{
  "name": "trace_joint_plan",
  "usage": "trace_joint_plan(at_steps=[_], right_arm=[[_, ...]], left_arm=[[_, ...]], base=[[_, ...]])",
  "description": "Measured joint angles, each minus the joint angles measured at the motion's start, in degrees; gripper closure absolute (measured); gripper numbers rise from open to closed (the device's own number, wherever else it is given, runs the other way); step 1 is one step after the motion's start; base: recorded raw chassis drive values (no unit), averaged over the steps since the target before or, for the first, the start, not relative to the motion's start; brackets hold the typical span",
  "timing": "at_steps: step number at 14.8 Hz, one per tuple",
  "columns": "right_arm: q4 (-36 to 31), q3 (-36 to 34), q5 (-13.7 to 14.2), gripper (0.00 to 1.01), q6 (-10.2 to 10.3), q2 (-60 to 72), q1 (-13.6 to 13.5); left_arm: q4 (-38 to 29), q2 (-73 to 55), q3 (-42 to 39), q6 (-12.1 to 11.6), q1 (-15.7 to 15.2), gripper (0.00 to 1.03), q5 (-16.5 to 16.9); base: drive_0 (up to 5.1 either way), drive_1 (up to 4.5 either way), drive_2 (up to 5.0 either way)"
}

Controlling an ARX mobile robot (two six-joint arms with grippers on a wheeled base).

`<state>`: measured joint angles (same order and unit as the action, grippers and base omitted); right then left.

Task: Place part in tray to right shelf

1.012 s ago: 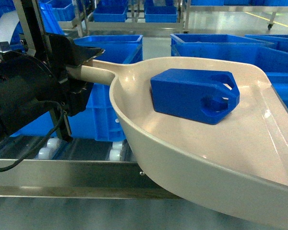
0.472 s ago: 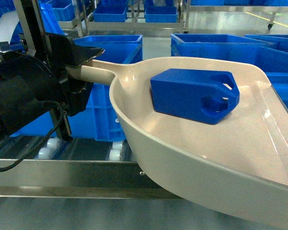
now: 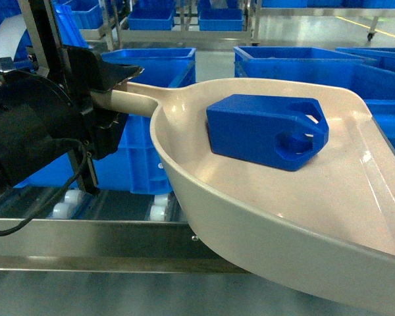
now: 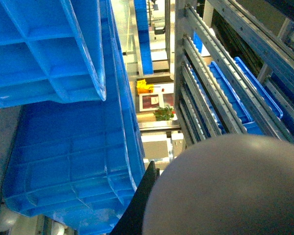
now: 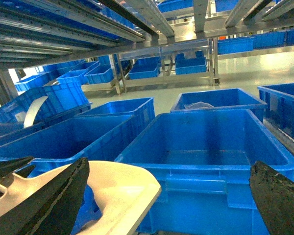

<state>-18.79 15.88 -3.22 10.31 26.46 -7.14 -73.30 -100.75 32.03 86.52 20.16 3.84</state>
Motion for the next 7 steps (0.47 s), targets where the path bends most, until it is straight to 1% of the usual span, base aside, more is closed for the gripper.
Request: trace_joint_plan(at_steps=[4, 5, 6, 7], right_arm=[[0.00, 0.00, 0.00, 0.03, 0.00, 0.00, 0.00], [0.00, 0.00, 0.00, 0.03, 0.00, -0.07, 0.00], [0.07, 0.00, 0.00, 0.03, 0.00, -0.07, 0.00], [-0.02, 0.00, 0.00, 0.03, 0.00, -0.07, 0.00]], left_arm=[[0.00, 0.00, 0.00, 0.00, 0.00, 0.91, 0.00], [8.26, 3.52, 0.15, -3.23, 1.27, 0.91, -6.47], [7.54, 7.17, 0.00, -6.95, 2.01, 0.91, -10.88], [5.92, 9.01, 0.26, -7.15, 2.12, 0.91, -11.19]], base=[[0.0, 0.00, 0.0], [0.0, 0.00, 0.0], [0.0, 0.00, 0.0], [0.0, 0.00, 0.0]])
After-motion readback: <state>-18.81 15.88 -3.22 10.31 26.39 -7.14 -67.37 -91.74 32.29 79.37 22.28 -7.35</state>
